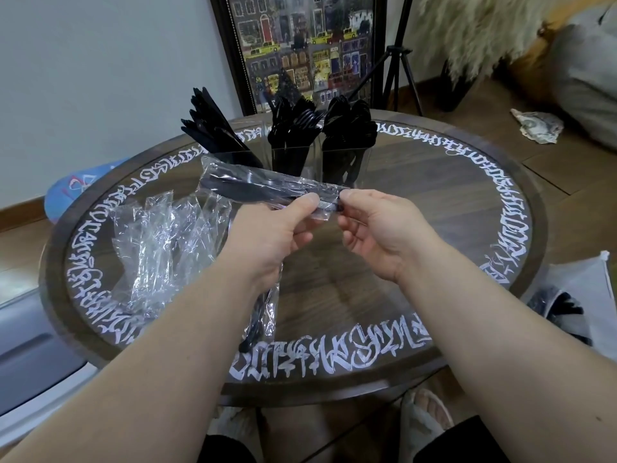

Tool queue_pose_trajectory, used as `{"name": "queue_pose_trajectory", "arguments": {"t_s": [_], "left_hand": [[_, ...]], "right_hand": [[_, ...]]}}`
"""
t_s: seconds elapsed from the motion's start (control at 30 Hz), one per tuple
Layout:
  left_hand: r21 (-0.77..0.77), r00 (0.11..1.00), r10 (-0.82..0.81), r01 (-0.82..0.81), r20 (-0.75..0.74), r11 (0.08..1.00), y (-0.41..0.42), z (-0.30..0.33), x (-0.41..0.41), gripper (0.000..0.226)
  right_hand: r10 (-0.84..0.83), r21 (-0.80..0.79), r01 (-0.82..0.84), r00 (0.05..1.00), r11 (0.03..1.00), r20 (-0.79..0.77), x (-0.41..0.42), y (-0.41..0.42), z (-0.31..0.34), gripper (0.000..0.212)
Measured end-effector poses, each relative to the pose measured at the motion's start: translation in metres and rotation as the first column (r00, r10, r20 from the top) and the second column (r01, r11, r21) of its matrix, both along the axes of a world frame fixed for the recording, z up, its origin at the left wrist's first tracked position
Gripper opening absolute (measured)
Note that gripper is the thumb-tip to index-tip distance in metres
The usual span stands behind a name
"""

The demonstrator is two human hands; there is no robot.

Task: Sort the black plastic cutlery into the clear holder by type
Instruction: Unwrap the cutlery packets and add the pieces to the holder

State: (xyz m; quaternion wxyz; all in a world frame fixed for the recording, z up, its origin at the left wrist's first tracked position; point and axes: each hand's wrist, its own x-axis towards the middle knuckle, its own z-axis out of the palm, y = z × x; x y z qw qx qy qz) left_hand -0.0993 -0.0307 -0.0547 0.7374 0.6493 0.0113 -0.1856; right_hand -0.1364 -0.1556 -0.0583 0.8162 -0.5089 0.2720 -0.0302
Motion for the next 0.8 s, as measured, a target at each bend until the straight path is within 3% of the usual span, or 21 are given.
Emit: {"name": "queue_pose_trajectory", "arguments": {"t_s": [0.2,0.37,0.6,0.8], "left_hand": [[-0.071,0.959,0.283,-0.283,-0.012,0.956,0.019,0.009,0.019,0.016],[-0.039,0.957,0.291,-0.291,-0.025,0.956,0.022,0.009,0.019,0.021],[0.125,0.940,0.287,-0.313,0.187,0.942,0.027,0.000,0.026,0.018],[0.139,0.941,0.262,-0.295,0.212,0.945,0.031,0.000,0.027,0.021]], "right_hand": [[-0.081,-0.032,0.081,0.997,0.996,0.004,-0.002,-0.018,0.002,0.011],[-0.132,-0.034,0.132,0.991,0.991,-0.022,-0.004,-0.023,0.000,0.012],[-0.117,0.014,0.117,0.992,0.993,-0.051,-0.003,-0.027,-0.001,0.007],[-0.098,0.016,0.099,0.993,0.995,-0.062,-0.002,-0.029,-0.001,0.003]]}}
